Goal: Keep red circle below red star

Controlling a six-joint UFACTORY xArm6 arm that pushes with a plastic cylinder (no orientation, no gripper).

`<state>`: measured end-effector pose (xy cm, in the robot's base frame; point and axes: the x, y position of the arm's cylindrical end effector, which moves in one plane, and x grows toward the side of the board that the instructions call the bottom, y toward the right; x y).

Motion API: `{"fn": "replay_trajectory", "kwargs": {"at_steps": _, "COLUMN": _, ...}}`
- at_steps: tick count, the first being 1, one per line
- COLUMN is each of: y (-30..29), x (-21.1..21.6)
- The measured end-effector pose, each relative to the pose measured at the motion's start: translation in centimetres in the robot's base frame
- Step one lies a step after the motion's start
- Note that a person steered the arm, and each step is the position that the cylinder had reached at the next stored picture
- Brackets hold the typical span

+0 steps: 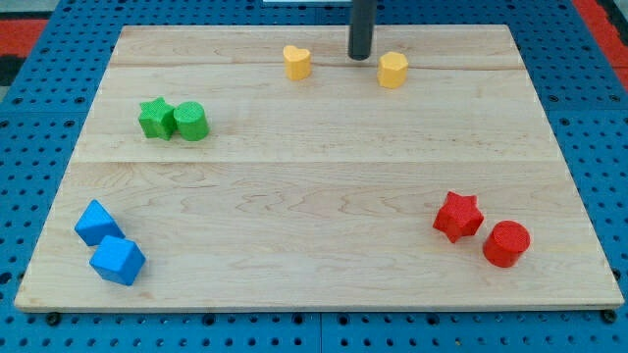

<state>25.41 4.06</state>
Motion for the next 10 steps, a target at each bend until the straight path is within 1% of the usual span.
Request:
{"fn": "replay_trajectory", "kwargs": {"at_steps": 1, "y": -4.8, "x": 0.5}}
{"fn": "replay_trajectory", "kwargs": {"at_steps": 2, "y": -7.0, "x": 2.1}}
{"fn": "replay_trajectory", "kwargs": {"at_steps": 4, "y": -6.9, "x": 2.8}}
{"fn": "replay_trajectory", "kwargs": {"at_steps": 5, "y": -2.7, "x": 7.9}}
{"fn": "replay_trajectory", "kwargs": {"at_steps": 6, "y": 4.3, "x": 14.8}}
{"fn": "replay_trajectory", "kwargs": {"at_steps": 7, "y": 15.8, "x": 19.5}}
{"fn": "replay_trajectory", "kwargs": {"at_steps": 8, "y": 23.1, "x": 24.2}}
{"fn": "replay_trajectory", "kwargs": {"at_steps": 9, "y": 26.6, "x": 30.8}}
{"fn": "replay_trajectory", "kwargs": {"at_steps": 10, "y": 21.1, "x": 31.7}}
